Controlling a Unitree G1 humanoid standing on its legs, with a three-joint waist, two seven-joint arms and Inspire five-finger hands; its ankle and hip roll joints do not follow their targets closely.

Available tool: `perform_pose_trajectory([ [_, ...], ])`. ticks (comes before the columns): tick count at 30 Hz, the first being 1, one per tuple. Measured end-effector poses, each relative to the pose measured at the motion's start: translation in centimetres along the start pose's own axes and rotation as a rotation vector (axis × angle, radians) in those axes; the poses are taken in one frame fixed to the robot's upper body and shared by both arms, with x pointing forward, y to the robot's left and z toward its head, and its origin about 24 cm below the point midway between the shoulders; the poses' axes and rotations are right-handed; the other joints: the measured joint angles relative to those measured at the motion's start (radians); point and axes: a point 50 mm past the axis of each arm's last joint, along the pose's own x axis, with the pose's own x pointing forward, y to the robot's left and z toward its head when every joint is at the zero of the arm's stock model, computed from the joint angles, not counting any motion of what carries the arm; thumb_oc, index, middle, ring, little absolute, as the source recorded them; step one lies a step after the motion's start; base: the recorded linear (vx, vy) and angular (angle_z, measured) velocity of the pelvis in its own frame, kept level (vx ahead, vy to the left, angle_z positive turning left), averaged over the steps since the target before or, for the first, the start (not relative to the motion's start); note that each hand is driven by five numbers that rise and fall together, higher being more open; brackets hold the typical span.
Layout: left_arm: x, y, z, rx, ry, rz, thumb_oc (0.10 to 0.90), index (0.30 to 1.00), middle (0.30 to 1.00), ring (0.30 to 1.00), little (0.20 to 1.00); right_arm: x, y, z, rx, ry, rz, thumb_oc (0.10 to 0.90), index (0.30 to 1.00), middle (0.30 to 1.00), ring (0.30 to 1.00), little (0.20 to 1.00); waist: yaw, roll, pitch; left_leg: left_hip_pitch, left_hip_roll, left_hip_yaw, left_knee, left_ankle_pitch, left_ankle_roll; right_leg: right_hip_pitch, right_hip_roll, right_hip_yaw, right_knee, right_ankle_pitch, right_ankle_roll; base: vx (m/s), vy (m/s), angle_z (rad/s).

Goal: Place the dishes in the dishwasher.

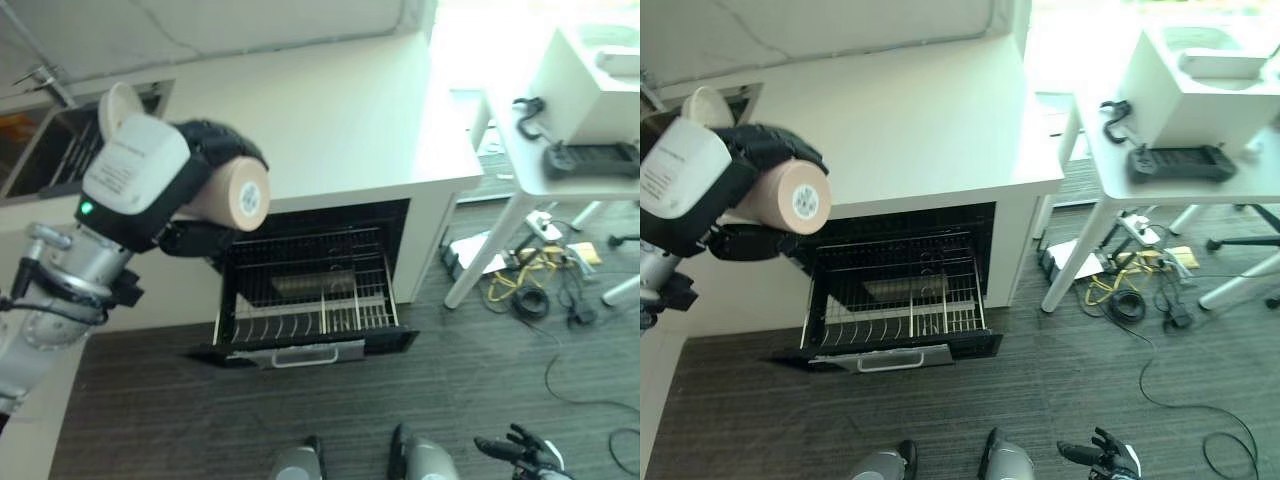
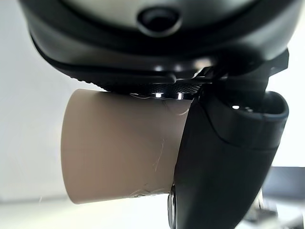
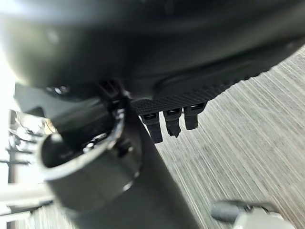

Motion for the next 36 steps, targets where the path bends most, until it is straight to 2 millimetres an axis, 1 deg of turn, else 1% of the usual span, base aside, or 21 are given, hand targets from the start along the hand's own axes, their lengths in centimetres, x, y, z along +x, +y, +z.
perform_pose_trajectory([
  [1,-0.3,-0.3,0.2,-0.007,-0.011,-0.003,0.400,0.300,0.300,0.300,0.300,0.0,0.5,-0.1,0.007,0.002,0.012,0.800,0.900,0.900,0.900,0.900,0.000,0.003,-0.002,0.004,-0.013,-0.012,-0.035,-0.029,0.015,0.006,-0.003,0.005,-0.003,0.005,-0.001,0.00,0.111,-0.04],
  [2,-0.5,-0.8,0.4,-0.012,-0.020,0.002,0.400,0.300,0.300,0.300,0.300,-0.1,0.4,-0.3,0.017,0.004,0.010,0.800,0.900,0.900,0.900,0.900,-0.016,0.031,-0.017,-0.009,0.013,0.030,-0.070,0.018,0.022,0.008,0.014,-0.014,0.006,0.001,0.003,0.03,0.111,0.04],
  [3,-0.8,-1.5,0.7,-0.030,-0.021,0.026,0.400,0.300,0.300,0.300,0.300,-0.1,0.6,-0.5,0.030,0.011,0.010,0.800,0.900,0.900,0.900,0.900,-0.037,0.051,-0.026,-0.009,0.013,0.039,-0.074,-0.013,0.038,0.003,0.020,-0.018,0.023,-0.020,0.007,0.01,0.080,0.20],
  [5,-0.8,-2.0,1.3,-0.011,-0.053,0.018,0.400,0.300,0.300,0.300,0.300,-0.4,0.8,-1.8,0.059,0.048,0.009,0.800,0.900,0.900,0.900,0.900,-0.045,0.041,-0.028,-0.006,-0.009,0.050,-0.086,-0.001,0.051,-0.014,-0.011,-0.014,0.051,-0.034,0.028,0.05,0.065,0.17],
  [8,-0.9,-2.1,0.9,-0.005,-0.032,0.015,0.400,0.300,0.300,0.300,0.300,-1.2,1.1,-4.4,0.074,0.119,0.003,0.800,0.900,0.900,0.900,0.900,-0.048,0.043,-0.041,-0.014,-0.021,0.044,-0.087,-0.006,0.051,-0.015,-0.024,-0.015,0.053,-0.032,0.036,0.04,0.071,0.09],
  [11,-1.2,-2.3,0.3,-0.001,0.000,0.004,0.400,0.300,0.300,0.300,0.300,-1.6,0.8,-5.3,0.072,0.142,-0.010,0.800,0.900,0.900,0.900,0.900,-0.047,0.054,-0.069,-0.025,-0.028,0.046,-0.090,0.001,0.064,-0.035,-0.031,-0.011,0.056,-0.028,0.038,0.01,0.020,0.00],
  [14,-1.6,-2.3,-0.2,0.003,0.025,0.001,0.400,0.300,0.300,0.300,0.300,-1.6,0.6,-5.2,0.082,0.127,-0.016,0.800,0.900,0.900,0.900,0.900,-0.052,0.058,-0.081,-0.021,-0.028,0.049,-0.094,0.007,0.064,-0.038,-0.030,-0.013,0.058,-0.022,0.035,0.02,0.000,-0.03],
  [16,-2.6,-2.7,-0.4,-0.038,0.052,-0.018,0.400,0.300,0.300,0.300,0.300,-1.4,0.6,-3.7,0.135,0.043,-0.027,0.800,0.900,0.900,0.900,0.900,-0.054,0.055,-0.096,-0.013,-0.025,0.050,-0.099,0.009,0.062,-0.035,-0.025,-0.011,0.056,-0.023,0.035,0.04,-0.026,-0.06],
  [18,-3.2,-3.0,-0.4,-0.199,0.105,0.005,0.400,0.300,0.300,0.300,0.300,-1.4,0.5,-1.5,0.243,-0.090,-0.044,0.800,0.900,0.900,0.900,0.900,-0.055,0.053,-0.099,-0.011,-0.022,0.053,-0.099,0.010,0.061,-0.034,-0.018,-0.011,0.055,-0.022,0.034,0.04,-0.044,-0.03],
  [21,-4.3,-4.7,-0.1,-0.563,0.221,0.114,0.400,0.300,0.300,0.300,0.300,-2.0,0.3,2.0,0.330,-0.294,-0.065,0.800,0.900,0.900,0.900,0.900,-0.060,0.037,-0.114,0.001,-0.018,0.058,-0.099,0.009,0.061,-0.024,-0.013,-0.010,0.051,-0.021,0.033,0.03,-0.043,-0.06],
  [22,-4.5,-5.2,0.0,-0.665,0.242,0.137,0.400,0.300,0.300,0.300,0.300,-2.3,0.3,3.1,0.349,-0.358,-0.065,0.800,0.900,0.900,0.900,0.900,-0.063,0.026,-0.118,0.004,-0.013,0.060,-0.098,0.009,0.061,-0.020,-0.012,-0.010,0.047,-0.020,0.031,0.02,-0.056,-0.06],
  [24,-5.3,-7.6,0.7,-1.053,0.331,0.209,0.400,0.300,0.300,0.300,0.300,-3.6,-0.4,6.8,0.408,-0.578,-0.101,0.800,0.900,0.900,0.900,0.900,-0.067,-0.017,-0.136,0.005,-0.006,0.059,-0.097,0.008,0.056,-0.022,-0.002,-0.011,0.039,-0.023,0.034,0.02,-0.062,-0.03],
  [27,-6.6,-10.2,1.4,-1.387,0.436,0.332,0.400,0.300,0.300,0.300,0.300,-5.2,-0.8,9.5,0.416,-0.744,-0.131,0.800,0.900,0.900,0.900,0.900,-0.091,-0.036,-0.137,0.006,0.001,0.069,-0.096,0.008,0.056,-0.021,0.004,-0.006,0.025,-0.012,0.032,0.01,-0.021,-0.13],
  [28,-7.2,-11.5,1.8,-1.539,0.483,0.402,0.400,0.300,0.300,0.300,0.300,-6.1,-0.8,10.3,0.424,-0.812,-0.139,0.800,0.900,0.900,0.900,0.900,-0.086,-0.038,-0.138,0.008,0.008,0.083,-0.096,0.007,0.056,-0.021,0.011,0.005,0.014,-0.003,0.030,0.01,-0.004,-0.35],
  [29,-7.7,-12.9,2.1,-1.673,0.530,0.442,0.400,0.300,0.300,0.300,0.300,-6.9,-0.6,11.3,0.429,-0.878,-0.129,0.800,0.900,0.900,0.900,0.900,-0.105,-0.049,-0.136,0.008,0.010,0.090,-0.094,0.007,0.055,-0.027,0.018,0.016,0.012,0.002,0.028,0.02,0.001,-0.36],
  [30,-8.4,-14.6,3.2,-1.873,0.568,0.639,0.400,0.300,0.300,0.300,0.300,-8.5,0.0,12.6,0.482,-0.970,-0.106,0.800,0.900,0.900,0.900,0.900,-0.127,-0.050,-0.136,0.013,0.010,0.099,-0.095,0.005,0.057,-0.024,0.020,0.024,0.003,0.010,0.028,0.02,0.015,-0.34],
  [31,-8.6,-15.9,4.0,-1.966,0.602,0.727,0.400,0.300,0.300,0.300,0.300,-9.6,0.4,13.5,0.494,-1.035,-0.075,0.800,0.900,0.900,0.900,0.900,-0.137,-0.050,-0.136,0.019,0.012,0.111,-0.098,0.004,0.059,-0.023,0.026,0.037,-0.006,0.021,0.023,0.02,0.034,-0.36],
  [32,-9.1,-17.6,4.9,-2.078,0.670,0.791,0.400,0.300,0.300,0.300,0.300,-11.7,1.3,15.3,0.491,-1.167,-0.006,0.800,0.900,0.900,0.900,0.900,-0.161,-0.052,-0.135,0.022,0.017,0.128,-0.099,0.001,0.060,-0.022,0.035,0.048,-0.021,0.033,0.023,0.02,0.051,-0.53],
  [33,-9.2,-18.1,5.1,-2.123,0.695,0.808,0.400,0.300,0.300,0.300,0.300,-13.7,1.7,16.7,0.481,-1.295,0.071,0.800,0.900,0.900,0.900,0.900,-0.177,-0.055,-0.133,0.024,0.024,0.148,-0.101,0.001,0.060,-0.029,0.040,0.067,-0.032,0.039,0.027,0.00,0.054,-0.46],
  [34,-9.1,-18.0,5.1,-2.191,0.676,0.876,0.400,0.300,0.300,0.300,0.300,-15.6,2.2,17.9,0.497,-1.391,0.232,0.800,0.900,0.900,0.900,0.900,-0.192,-0.055,-0.133,0.030,0.026,0.156,-0.105,0.001,0.060,-0.027,0.042,0.071,-0.037,0.042,0.026,0.00,0.037,-0.38],
  [36,-9.0,-17.7,5.2,-2.286,0.637,0.976,0.400,0.300,0.300,0.300,0.300,-17.0,3.7,18.7,0.457,-1.442,0.458,0.800,0.900,0.900,0.900,0.900,-0.192,-0.052,-0.133,0.049,0.026,0.164,-0.117,0.003,0.058,-0.017,0.043,0.074,-0.038,0.041,0.026,0.00,0.013,-0.12],
])
